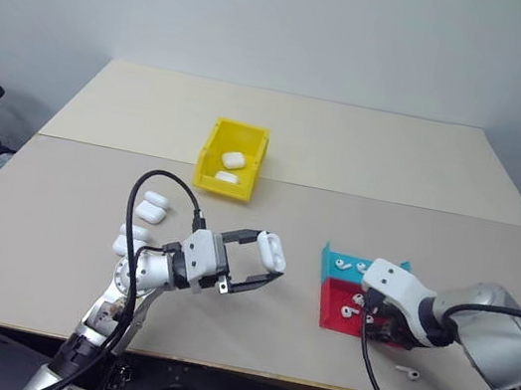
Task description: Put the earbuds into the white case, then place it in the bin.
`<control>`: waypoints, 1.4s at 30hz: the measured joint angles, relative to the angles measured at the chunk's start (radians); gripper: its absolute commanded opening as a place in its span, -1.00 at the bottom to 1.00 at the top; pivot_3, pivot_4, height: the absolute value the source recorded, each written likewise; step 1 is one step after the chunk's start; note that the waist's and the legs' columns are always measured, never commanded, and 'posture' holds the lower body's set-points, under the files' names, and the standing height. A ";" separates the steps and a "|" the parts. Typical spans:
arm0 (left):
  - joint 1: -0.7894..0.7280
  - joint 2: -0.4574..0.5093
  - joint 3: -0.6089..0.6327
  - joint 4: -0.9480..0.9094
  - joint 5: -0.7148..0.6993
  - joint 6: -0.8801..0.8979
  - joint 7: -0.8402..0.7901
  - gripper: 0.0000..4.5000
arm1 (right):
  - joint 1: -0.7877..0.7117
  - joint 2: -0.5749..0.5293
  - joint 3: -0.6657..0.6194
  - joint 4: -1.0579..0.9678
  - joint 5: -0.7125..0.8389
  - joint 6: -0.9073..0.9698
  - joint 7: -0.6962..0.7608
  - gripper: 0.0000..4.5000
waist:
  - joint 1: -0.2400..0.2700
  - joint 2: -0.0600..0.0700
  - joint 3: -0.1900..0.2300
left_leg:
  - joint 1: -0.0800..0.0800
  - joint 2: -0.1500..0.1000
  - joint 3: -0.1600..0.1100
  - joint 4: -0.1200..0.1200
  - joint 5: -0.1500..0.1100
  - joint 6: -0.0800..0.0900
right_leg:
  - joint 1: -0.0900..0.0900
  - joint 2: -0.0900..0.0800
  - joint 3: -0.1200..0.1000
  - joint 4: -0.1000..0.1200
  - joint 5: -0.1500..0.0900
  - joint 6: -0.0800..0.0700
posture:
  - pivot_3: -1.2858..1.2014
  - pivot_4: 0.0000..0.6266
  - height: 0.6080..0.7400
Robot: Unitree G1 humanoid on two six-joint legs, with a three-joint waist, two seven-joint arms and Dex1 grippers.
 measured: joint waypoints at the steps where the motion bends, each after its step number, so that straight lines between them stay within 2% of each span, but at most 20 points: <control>1: 0.000 0.000 0.000 0.001 0.000 0.000 0.000 0.23 | -0.002 0.000 0.000 0.001 0.004 0.003 -0.006 0.06 | 0.000 0.000 0.000 | 0.000 0.000 0.000 0.000 0.000 0.000 | 0.000 0.000 0.000 0.000 0.000 0.000 | 0.03 -0.52 1.00; 42: 0.000 -0.004 -0.001 0.012 0.031 -0.001 0.017 0.23 | -0.032 -0.010 0.032 0.044 0.089 0.010 -0.092 0.06 | 0.000 0.000 0.000 | -0.001 0.000 0.000 0.000 -0.001 0.001 | 0.000 0.000 0.000 0.000 0.000 0.000 | 0.03 -0.52 1.00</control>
